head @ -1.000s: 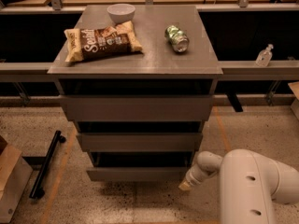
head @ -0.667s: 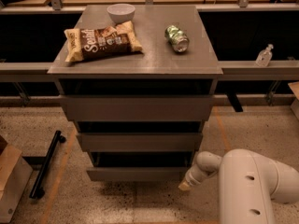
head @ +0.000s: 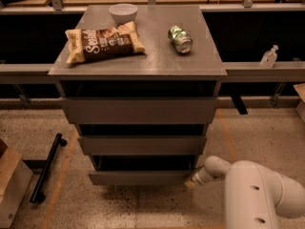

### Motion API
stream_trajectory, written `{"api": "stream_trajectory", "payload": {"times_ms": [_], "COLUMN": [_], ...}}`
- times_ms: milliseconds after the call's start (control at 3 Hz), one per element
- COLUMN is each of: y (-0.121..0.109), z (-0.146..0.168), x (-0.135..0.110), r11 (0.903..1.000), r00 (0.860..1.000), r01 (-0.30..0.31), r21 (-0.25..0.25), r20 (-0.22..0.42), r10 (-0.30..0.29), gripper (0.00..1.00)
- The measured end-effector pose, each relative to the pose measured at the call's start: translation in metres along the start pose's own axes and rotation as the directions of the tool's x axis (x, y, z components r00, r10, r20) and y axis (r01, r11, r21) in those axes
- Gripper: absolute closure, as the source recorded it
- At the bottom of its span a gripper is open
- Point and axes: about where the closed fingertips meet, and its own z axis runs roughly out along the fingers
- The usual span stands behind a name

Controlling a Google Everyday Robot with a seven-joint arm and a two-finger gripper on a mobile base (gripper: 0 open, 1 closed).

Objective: Close bottom drawer

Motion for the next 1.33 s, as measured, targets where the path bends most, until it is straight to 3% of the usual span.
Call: {"api": "stream_trajectory", "payload": {"times_ms": [333, 667, 1333], "y": [-0.0118, -0.0098, -0.0055], "z": [0.0028, 0.0048, 0.0089], "x": [0.0006, 0.0011, 0.0019], "r11": [0.9997, 0.9998, 0.9998], "r00": [1.0, 1.0, 1.0], "r01": [-0.017, -0.017, -0.017], "r21": [0.016, 0.013, 0.005], "r20": [0.02, 0.019, 0.017], "r10": [0.016, 0.017, 0.017], "gripper": [1.0, 0.83, 0.37]}}
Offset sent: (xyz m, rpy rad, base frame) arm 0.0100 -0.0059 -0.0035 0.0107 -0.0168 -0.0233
